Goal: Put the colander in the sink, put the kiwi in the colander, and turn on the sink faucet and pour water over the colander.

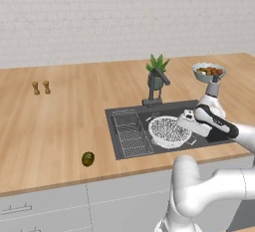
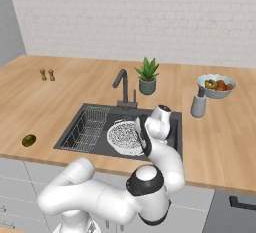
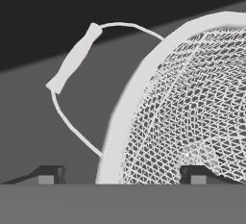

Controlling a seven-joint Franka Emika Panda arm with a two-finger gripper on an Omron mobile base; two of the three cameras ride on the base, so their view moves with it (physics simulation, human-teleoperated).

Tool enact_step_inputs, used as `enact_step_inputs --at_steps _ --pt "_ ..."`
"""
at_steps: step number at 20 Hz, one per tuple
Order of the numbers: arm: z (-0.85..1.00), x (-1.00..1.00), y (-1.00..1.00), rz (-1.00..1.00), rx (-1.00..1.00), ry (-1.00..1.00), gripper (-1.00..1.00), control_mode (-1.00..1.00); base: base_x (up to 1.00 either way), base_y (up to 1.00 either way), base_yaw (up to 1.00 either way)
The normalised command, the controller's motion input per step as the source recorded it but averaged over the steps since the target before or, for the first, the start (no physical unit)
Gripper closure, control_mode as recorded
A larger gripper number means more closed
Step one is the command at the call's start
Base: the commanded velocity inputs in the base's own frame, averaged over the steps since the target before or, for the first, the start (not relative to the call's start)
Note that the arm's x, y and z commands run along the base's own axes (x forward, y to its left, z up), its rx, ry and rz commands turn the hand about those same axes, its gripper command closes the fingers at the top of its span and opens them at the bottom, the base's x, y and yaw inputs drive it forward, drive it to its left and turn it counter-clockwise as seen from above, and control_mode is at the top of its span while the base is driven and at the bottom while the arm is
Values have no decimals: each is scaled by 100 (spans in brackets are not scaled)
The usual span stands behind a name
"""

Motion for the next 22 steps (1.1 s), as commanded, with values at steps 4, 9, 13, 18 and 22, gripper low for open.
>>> enact_step_inputs --at_steps 4,9,13,18,22 --pt "31 -10 -10 0 -15 6 -100 -100 0 0 0" --pt "54 -14 -10 0 -11 1 -100 -100 0 0 0" --pt "59 -27 -3 0 -1 0 -100 -100 0 0 0" --pt "58 -46 0 0 0 -5 -100 -100 0 0 0" --pt "57 -59 1 10 -3 -15 -100 -100 0 0 0"
